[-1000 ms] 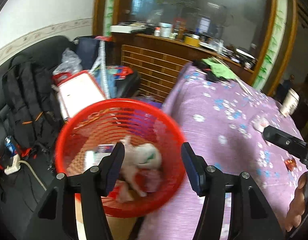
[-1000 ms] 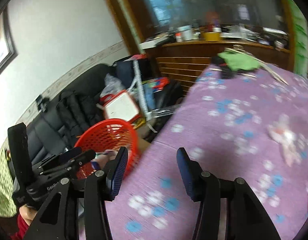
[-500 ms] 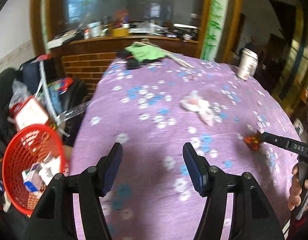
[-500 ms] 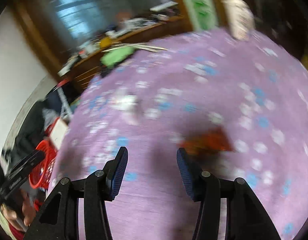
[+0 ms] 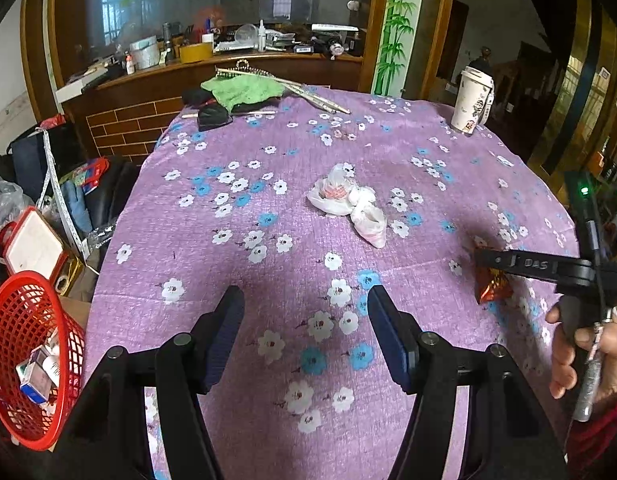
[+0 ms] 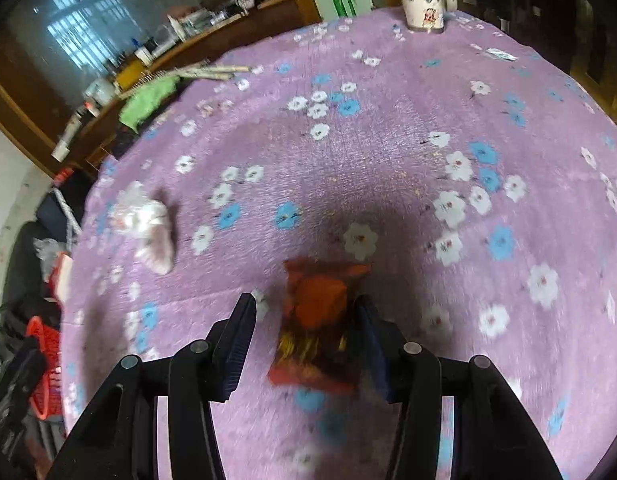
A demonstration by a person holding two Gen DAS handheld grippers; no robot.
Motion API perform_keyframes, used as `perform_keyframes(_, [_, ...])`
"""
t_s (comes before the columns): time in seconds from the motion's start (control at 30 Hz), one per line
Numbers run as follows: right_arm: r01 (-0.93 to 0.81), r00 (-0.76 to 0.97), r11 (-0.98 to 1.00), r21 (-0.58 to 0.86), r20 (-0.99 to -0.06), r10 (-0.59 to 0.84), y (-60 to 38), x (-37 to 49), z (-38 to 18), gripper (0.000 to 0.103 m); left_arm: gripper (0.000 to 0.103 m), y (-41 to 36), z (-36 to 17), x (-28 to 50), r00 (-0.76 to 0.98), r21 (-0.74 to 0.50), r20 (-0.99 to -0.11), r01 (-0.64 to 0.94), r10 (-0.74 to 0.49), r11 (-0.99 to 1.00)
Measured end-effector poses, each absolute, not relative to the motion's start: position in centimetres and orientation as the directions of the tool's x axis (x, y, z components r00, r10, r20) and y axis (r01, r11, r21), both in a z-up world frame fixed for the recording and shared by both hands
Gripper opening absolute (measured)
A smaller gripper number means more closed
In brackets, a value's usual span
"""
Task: Collect trash
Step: 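Grasp the red snack packet with the right tool while the left tool reaches the white plastic bag, then grasp the white plastic bag with the left tool while the right tool holds the snack packet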
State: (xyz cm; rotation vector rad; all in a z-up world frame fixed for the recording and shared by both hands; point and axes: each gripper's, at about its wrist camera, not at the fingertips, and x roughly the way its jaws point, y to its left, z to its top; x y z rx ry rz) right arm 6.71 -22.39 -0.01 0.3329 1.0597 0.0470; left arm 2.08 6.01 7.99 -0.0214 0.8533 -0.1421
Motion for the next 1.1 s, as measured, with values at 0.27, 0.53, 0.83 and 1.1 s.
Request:
perform_keyframes(0.27, [0.042, 0.514, 0.990, 0.138, -0.852, 0.096, -20.3, 5.8, -0.5, 0.055, 0.065, 5.7, 7.3, 6.3, 0.588, -0.167, -0.795, 0.026, -0.150, 0.986])
perform_keyframes(0.53, [-0.022, 0.590, 0.987, 0.162, -0.794, 0.144, -21.0, 4.4, -0.9, 0.037, 0.065, 3.8, 5.7, 11.0, 0.519, -0.291, -0.834, -0.120, -0.190, 0.949])
perform_keyframes(0.83, [-0.031, 0.681, 0.942, 0.333, -0.684, 0.264, -23.5, 3.5, 1.0, 0.037, 0.064, -1.1, 3.5, 16.2, 0.495, -0.181, -0.864, -0.127, -0.096, 0.975])
perform_keyframes(1.1, [-0.052, 0.699, 0.935, 0.349, -0.656, 0.284, -23.6, 3.3, 1.8, 0.037, 0.027, -2.8, 1.1, 17.7, 0.482, -0.137, -0.870, -0.041, -0.100, 0.990])
